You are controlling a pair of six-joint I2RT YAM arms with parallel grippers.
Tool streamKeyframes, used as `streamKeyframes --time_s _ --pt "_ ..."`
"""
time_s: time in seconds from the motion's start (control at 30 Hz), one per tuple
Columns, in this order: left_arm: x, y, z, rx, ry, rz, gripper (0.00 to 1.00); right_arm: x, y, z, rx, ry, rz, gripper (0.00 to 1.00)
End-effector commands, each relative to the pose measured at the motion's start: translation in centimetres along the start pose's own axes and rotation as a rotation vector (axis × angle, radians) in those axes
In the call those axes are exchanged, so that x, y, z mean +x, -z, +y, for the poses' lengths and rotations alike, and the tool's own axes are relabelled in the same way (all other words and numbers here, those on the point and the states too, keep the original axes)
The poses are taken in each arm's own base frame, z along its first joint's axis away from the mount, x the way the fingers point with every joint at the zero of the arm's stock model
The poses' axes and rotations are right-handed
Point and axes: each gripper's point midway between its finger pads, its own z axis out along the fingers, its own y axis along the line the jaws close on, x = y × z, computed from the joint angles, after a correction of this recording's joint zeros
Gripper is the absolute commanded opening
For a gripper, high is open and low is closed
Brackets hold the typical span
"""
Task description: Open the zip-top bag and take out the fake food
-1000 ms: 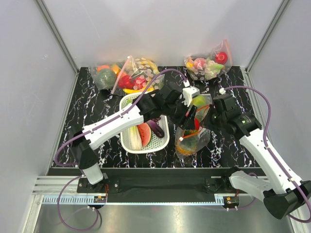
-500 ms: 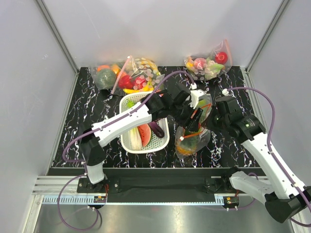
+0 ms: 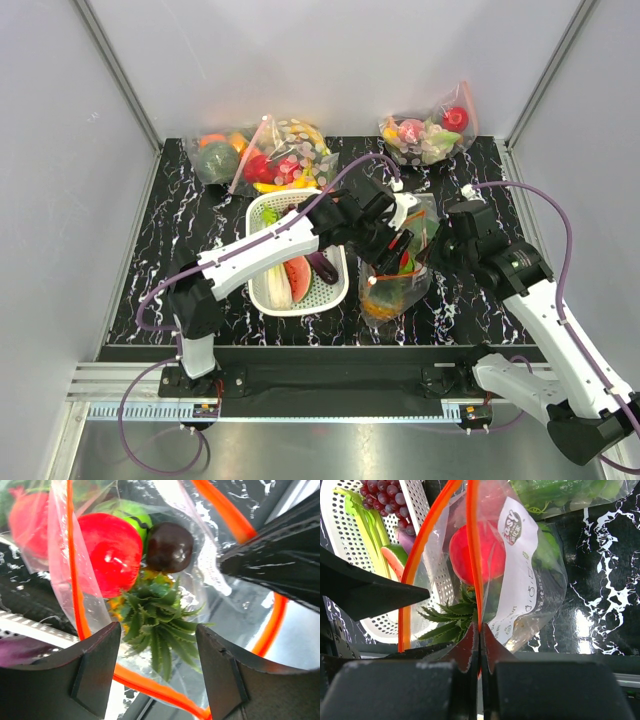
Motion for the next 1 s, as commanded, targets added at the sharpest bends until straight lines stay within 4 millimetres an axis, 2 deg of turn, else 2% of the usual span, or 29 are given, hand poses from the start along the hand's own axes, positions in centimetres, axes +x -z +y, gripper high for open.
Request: streamKeyframes --time_s 0.0,0.17,0.4,0.53,0.57,0.63,0.67,0.8,0.87,0.9,0.97 --pt "-0.5 0.6 0.8 -0.062 -0.054 -0.023 0.67 -0.5 0.2 0.6 -0.021 -0.01 -0.029 0.0" --pt "0.2 0.2 0.1 -0.025 -0.059 -0.001 0.69 -0.6 -0.1 1.0 -0.026 -0.005 -0.022 0.0" --pt "1.6 -1.5 -0.4 0.012 -0.054 0.044 0.68 -0.3 -0.4 0.9 -0.024 -0.009 -0.018 0.0" --pt "2.0 -2.1 -0.1 0.008 -0.052 0.061 0.47 -0.3 -0.1 0.5 -0.013 -0.016 -0.028 0.0" --pt "2.1 -2.1 0.0 0.006 -0.054 0.064 0.37 -0.3 -0.1 0.5 -0.012 -0.016 -0.03 0.0" --pt "2.5 -2.4 0.0 0.01 -0.052 0.079 0.27 -0.1 -0.1 0.3 -0.011 -0.029 -0.03 0.0" --pt "2.8 -2.5 0.2 0.007 -0.053 0.087 0.16 -0.1 -0.2 0.4 -0.018 -0.033 -0.032 0.0" --pt "3.5 -2.4 0.5 -0.005 -0.055 0.093 0.0 0.0 -0.2 0.7 -0.04 -0.047 -0.039 0.0" --pt "3.4 -2.3 0.8 -0.003 -0.047 0.082 0.0 -0.4 0.0 1.0 -0.055 -0.039 -0.05 0.06" --pt "3.5 -2.1 1.1 0.004 -0.032 0.081 0.0 -0.6 0.1 1.1 -0.058 -0.036 -0.058 0.13" --pt "3.3 -2.0 1.5 0.006 -0.013 0.071 0.0 -1.4 0.6 1.0 -0.044 -0.028 -0.086 0.37"
